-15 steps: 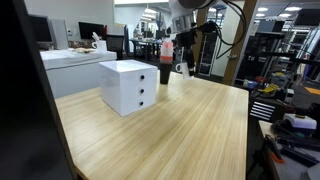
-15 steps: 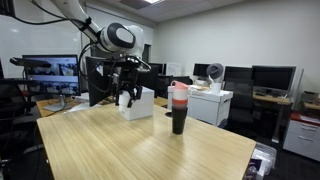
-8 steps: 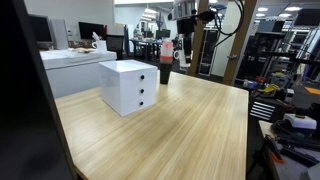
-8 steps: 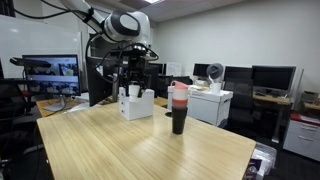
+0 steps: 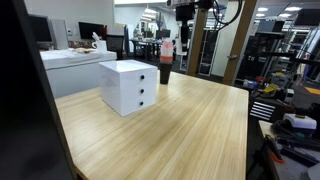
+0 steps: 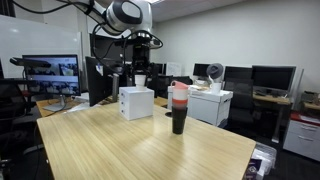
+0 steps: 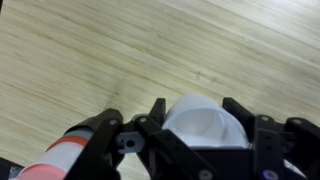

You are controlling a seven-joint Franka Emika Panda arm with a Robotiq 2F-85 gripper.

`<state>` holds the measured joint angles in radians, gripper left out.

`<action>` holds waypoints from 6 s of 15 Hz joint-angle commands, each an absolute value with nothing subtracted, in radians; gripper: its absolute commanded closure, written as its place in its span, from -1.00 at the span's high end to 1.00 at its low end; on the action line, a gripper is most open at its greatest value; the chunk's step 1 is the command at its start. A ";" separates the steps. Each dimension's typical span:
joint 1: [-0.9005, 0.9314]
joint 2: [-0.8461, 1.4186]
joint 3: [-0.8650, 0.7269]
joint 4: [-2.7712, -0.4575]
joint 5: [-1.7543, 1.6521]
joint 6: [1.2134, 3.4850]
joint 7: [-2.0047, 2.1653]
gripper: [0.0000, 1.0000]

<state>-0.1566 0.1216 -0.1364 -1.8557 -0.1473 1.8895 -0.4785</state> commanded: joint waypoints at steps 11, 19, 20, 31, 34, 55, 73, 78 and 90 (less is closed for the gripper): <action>-0.203 0.115 -0.176 -1.676 -0.069 1.886 -0.482 -0.28; -0.251 0.221 -0.199 -1.512 -0.012 1.875 -0.460 -0.28; -0.259 0.241 -0.199 -1.485 -0.006 1.872 -0.456 -0.28; -0.321 0.501 -0.170 -1.170 0.009 1.806 -0.403 -0.28; -0.327 0.554 -0.159 -1.104 0.003 1.778 -0.395 -0.28; -0.308 0.659 -0.158 -0.986 0.012 1.606 -0.375 -0.28; -0.311 0.674 -0.158 -0.981 0.014 1.564 -0.311 1.00; -0.319 0.676 -0.158 -0.978 0.020 1.559 -0.294 1.00; -0.302 0.594 -0.138 -1.060 0.003 1.583 -0.330 1.00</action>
